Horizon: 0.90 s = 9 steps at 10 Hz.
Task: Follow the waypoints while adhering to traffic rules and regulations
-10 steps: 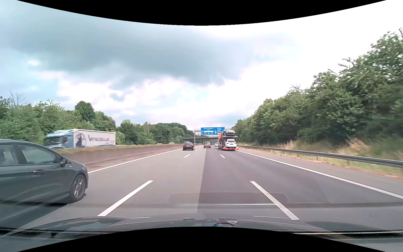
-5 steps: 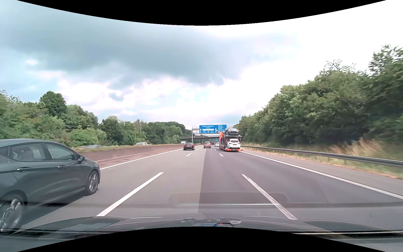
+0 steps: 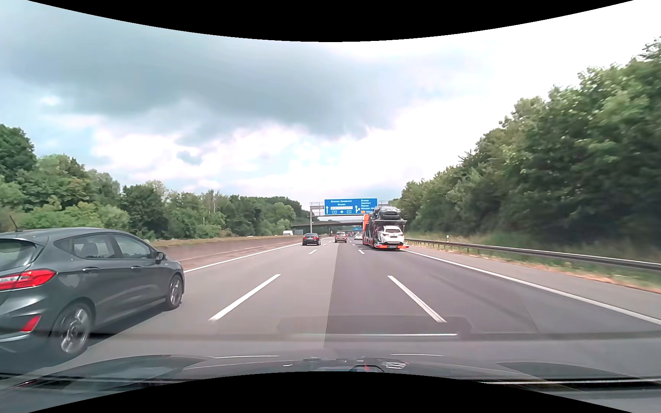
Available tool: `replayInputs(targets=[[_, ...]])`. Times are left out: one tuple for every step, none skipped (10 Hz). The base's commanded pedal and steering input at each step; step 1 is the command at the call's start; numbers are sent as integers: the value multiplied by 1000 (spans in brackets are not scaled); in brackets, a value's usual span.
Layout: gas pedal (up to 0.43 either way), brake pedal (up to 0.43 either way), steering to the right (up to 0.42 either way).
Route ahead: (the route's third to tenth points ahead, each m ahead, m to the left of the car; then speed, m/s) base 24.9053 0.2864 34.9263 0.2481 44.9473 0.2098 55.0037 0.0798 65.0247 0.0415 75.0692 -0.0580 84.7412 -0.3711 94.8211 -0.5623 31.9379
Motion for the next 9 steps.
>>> replayInputs(targets=[[189, 0, 0], [189, 0, 0], [189, 0, 0], [189, 0, 0], [189, 0, 0], [177, 0, 0], [157, 0, 0], [138, 0, 0], [138, 0, 0]])
